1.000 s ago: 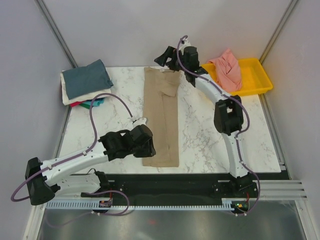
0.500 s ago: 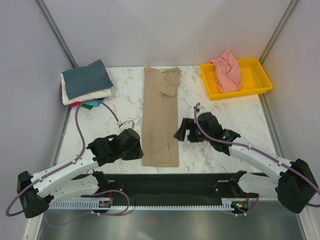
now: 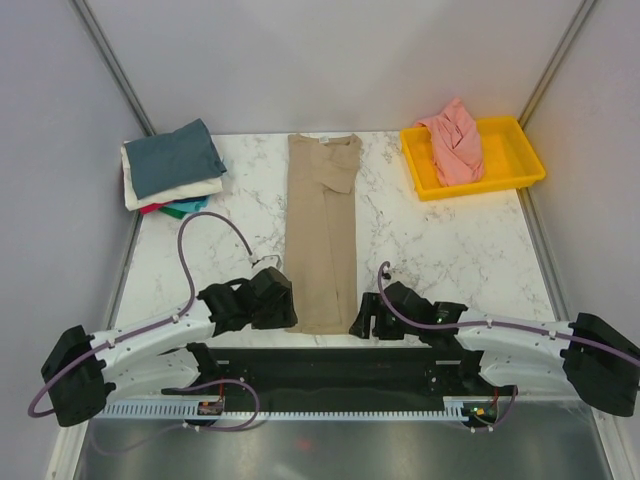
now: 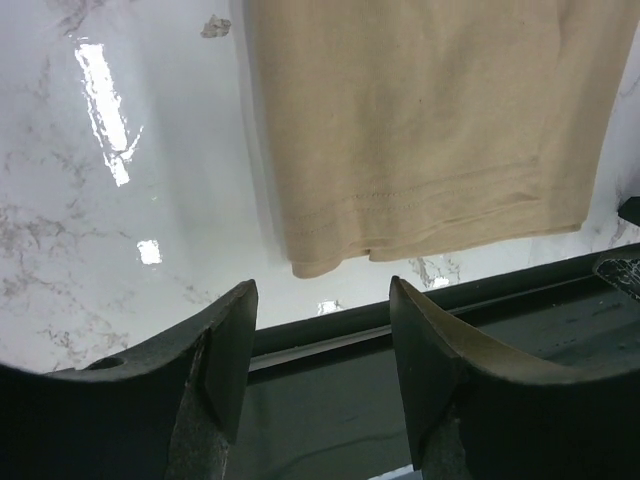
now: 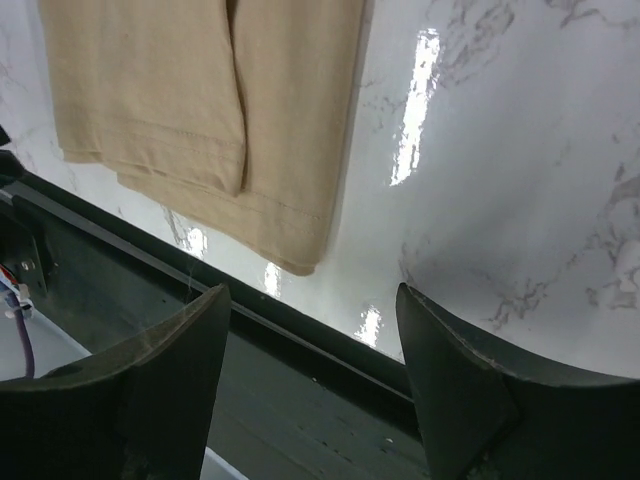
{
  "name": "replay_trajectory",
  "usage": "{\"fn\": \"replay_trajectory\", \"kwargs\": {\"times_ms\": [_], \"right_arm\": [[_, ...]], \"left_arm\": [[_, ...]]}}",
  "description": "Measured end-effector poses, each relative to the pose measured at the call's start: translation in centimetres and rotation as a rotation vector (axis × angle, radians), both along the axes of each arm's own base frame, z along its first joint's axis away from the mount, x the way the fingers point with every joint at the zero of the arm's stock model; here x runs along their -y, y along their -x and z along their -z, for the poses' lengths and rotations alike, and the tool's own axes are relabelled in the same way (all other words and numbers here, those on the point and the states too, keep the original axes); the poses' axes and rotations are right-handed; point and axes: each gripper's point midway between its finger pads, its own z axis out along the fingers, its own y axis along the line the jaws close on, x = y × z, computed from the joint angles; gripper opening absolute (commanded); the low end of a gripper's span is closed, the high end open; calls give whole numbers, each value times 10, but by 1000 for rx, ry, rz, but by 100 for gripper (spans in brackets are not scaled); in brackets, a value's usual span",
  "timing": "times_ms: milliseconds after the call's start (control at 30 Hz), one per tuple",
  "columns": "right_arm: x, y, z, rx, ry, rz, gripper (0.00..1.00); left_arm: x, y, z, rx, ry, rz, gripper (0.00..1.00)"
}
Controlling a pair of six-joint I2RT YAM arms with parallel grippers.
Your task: Fold and stack the t-shirts
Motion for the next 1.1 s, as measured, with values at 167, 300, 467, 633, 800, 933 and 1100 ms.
{"fn": "replay_trajectory", "kwargs": {"times_ms": [167,300,467,633,800,933,1100], "right_arm": [[-12,-6,0,11,-25,13,71],[-14,-8,2,17,-22,21,62],[-12,-9,5,18,-9,29,54],[-14,-12,6,23,-13,37,52],[-17,-15,6,31,-25,45,50],[-20,-17,8,44,-43,44,43],[-30,-21,11,59,-81,37,26]], "left_arm": [[5,-4,16,-20,-30,5,61],[3,1,34,-51,-52,12,60],[5,1,40,-53,-52,24,56],[12,-4,40,-38,-34,33,55],[14,-5,39,-33,-26,34,55],[14,-6,39,-30,-24,35,55],[15,-6,39,-27,-20,35,55]]}}
